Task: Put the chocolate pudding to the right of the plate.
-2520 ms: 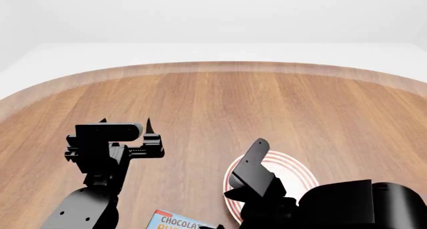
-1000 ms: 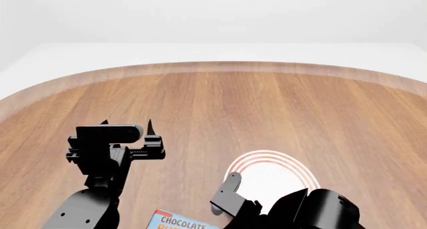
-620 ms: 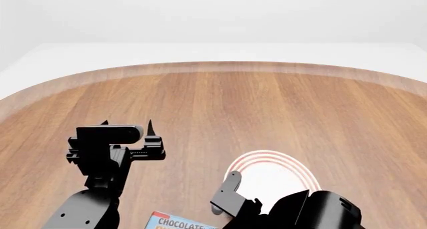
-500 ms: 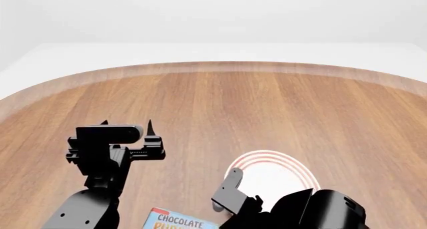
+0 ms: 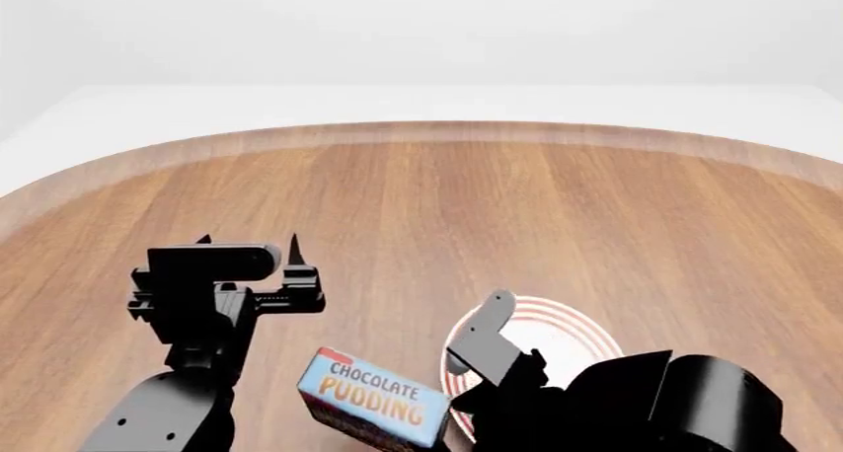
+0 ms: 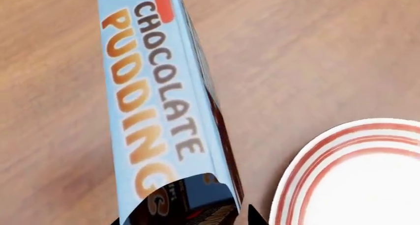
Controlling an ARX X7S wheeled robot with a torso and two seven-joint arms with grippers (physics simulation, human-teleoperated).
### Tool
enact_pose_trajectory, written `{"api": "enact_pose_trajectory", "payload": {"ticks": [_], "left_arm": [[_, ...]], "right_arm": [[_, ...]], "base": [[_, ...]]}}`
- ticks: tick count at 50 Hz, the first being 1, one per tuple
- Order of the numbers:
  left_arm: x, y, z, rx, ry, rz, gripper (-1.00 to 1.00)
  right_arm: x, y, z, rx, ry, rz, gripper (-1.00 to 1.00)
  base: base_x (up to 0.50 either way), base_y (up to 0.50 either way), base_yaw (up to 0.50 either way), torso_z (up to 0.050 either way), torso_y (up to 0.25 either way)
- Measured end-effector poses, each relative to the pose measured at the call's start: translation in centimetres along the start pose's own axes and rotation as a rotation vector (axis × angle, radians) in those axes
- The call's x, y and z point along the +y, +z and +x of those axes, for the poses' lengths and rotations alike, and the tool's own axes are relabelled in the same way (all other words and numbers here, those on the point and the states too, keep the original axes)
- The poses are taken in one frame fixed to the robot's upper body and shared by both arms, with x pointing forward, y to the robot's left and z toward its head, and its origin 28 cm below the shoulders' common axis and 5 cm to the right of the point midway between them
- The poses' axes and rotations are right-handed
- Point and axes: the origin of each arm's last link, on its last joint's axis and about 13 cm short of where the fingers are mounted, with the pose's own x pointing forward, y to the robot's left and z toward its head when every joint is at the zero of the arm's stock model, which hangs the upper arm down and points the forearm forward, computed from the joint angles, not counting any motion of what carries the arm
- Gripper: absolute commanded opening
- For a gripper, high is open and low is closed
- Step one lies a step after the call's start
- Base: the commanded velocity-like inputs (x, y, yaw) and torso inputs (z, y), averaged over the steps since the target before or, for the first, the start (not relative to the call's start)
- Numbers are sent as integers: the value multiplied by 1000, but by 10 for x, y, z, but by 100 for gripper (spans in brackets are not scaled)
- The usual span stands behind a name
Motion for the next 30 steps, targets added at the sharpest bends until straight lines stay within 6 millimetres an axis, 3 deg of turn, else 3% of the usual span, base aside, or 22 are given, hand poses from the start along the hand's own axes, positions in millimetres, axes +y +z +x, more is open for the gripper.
{"api": "enact_pose_trajectory", "payload": {"ticks": [17, 30], "left_arm": [[0, 0, 0, -1, 1, 1, 100], [0, 0, 0, -1, 2, 1, 100]], "right_arm": [[-28, 10, -42, -85, -230, 150, -100], [-46, 4, -74, -149, -399, 278, -100]], "base": [[0, 0, 0, 0, 0], [0, 0, 0, 0, 0]]}}
